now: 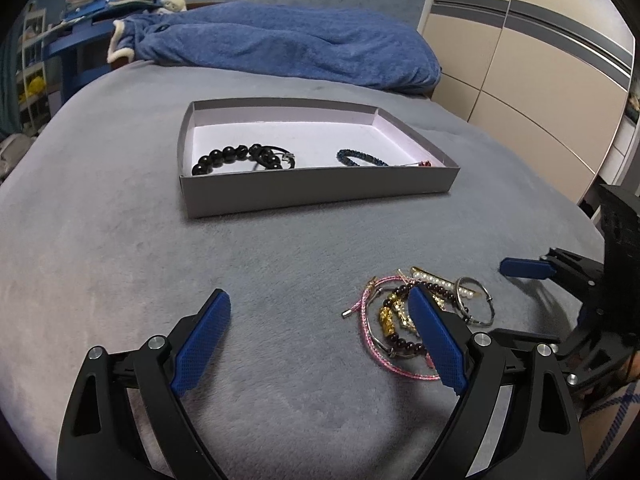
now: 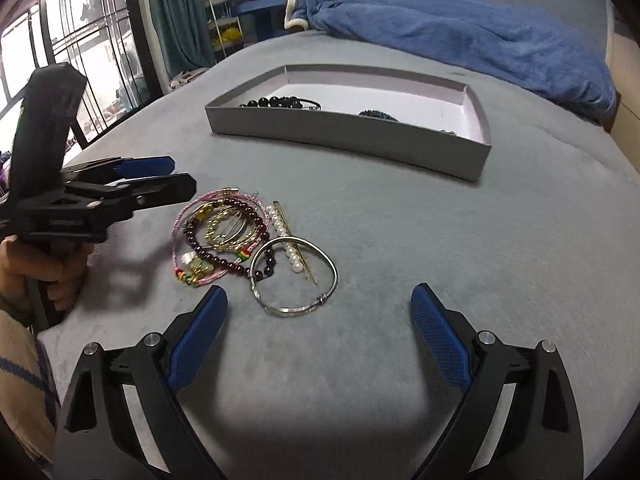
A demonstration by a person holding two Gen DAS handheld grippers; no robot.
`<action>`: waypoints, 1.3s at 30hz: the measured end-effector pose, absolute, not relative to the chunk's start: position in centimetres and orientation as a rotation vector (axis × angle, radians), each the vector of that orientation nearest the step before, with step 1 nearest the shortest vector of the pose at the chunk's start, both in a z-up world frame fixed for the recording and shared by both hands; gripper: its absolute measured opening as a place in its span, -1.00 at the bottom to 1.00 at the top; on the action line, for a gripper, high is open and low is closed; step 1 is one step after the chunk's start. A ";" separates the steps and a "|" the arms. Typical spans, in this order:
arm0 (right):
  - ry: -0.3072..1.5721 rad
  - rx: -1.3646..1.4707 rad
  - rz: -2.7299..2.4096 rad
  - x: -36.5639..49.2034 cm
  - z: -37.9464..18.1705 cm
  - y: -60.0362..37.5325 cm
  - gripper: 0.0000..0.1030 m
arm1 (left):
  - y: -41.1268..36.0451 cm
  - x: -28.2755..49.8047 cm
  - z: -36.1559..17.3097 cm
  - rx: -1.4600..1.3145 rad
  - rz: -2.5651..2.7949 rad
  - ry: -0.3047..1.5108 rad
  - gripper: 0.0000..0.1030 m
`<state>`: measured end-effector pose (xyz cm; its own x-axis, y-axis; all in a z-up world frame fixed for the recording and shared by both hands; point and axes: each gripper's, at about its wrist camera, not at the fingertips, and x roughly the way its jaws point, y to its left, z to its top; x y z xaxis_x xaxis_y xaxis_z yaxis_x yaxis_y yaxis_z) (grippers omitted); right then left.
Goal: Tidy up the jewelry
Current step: 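Grasp the silver ring bangle with the right tool, then close the left tool on the jewelry pile while the right tool holds the silver bangle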
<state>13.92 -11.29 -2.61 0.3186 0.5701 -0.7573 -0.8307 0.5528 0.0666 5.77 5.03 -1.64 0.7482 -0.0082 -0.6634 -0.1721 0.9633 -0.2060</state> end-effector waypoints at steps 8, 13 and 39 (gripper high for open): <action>0.848 -0.368 0.964 14.5 -3.2 -10.7 0.08 | 4.6 6.1 -1.8 -0.247 0.089 0.737 0.75; 0.832 -0.342 0.972 14.5 -3.0 -11.2 -0.08 | 4.3 6.0 -1.7 -0.234 0.081 0.730 0.75; 0.905 -0.162 0.713 18.0 -3.2 -15.6 -0.06 | -0.5 8.4 -0.9 -0.029 -0.121 0.753 -0.18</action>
<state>18.04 -15.63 -3.17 0.4080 0.4973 -0.7657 -0.6279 0.7616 0.1601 8.39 -0.53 -0.92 0.7229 -0.1203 -0.6804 0.0997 0.9926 -0.0696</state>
